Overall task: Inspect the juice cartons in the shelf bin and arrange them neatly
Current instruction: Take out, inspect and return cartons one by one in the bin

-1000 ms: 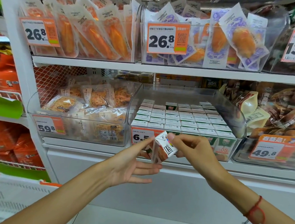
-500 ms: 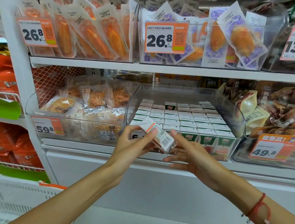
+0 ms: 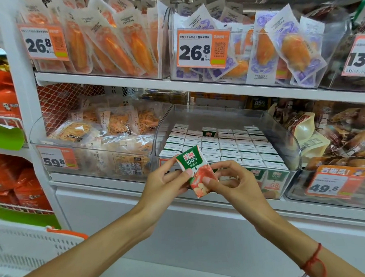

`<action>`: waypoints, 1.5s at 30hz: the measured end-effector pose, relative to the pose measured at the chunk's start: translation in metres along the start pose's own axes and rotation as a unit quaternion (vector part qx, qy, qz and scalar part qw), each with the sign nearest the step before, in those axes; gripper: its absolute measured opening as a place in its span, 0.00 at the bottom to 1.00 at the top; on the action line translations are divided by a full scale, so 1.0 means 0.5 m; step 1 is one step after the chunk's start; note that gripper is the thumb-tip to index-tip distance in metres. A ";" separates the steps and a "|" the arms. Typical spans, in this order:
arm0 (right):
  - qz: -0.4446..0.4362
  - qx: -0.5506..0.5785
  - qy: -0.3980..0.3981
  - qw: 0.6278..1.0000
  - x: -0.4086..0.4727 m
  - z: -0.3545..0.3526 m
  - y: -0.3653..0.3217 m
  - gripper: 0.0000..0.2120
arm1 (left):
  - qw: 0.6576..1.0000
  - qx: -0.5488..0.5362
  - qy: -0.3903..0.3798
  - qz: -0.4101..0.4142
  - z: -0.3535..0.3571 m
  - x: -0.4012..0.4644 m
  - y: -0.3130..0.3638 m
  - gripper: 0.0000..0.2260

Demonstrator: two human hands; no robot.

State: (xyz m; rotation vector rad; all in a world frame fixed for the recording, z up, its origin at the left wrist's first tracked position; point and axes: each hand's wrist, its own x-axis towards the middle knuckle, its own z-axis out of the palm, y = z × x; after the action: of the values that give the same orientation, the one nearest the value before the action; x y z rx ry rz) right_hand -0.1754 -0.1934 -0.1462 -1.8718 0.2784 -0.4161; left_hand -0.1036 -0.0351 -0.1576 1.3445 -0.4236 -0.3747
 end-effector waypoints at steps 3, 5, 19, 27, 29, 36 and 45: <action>-0.038 0.034 -0.035 0.998 -0.008 -0.003 -0.009 0.15 | 0.999 0.000 0.027 -0.021 -0.010 0.001 0.012 0.18; -0.050 0.051 -0.042 0.997 -0.010 -0.005 -0.016 0.18 | 0.998 -0.006 0.031 -0.058 -0.017 0.002 0.022 0.16; -0.104 -0.018 -0.120 0.987 0.010 -0.032 0.013 0.24 | 0.978 0.162 -0.031 0.127 -0.026 -0.001 0.041 0.22; -0.296 -0.083 -0.010 0.951 0.005 -0.041 0.000 0.21 | 0.907 0.297 -0.039 0.295 -0.018 -0.020 0.021 0.19; -0.330 -0.107 0.015 0.938 0.007 -0.041 0.000 0.22 | 0.910 0.287 -0.025 0.298 -0.016 -0.020 0.019 0.20; -0.348 -0.176 0.038 0.920 0.021 -0.052 0.007 0.21 | 0.931 0.281 0.007 0.234 -0.018 -0.001 0.036 0.23; -0.340 -0.213 0.064 0.913 0.132 -0.089 0.019 0.18 | 0.876 0.386 -0.009 0.290 0.001 0.110 0.073 0.20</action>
State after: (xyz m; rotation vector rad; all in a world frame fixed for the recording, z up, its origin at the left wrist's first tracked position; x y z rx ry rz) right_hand -0.1339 -0.2605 -0.1321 -2.3526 -0.2389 -1.0189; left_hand -0.0557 -0.0556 -0.1172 1.8870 -1.0329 0.3337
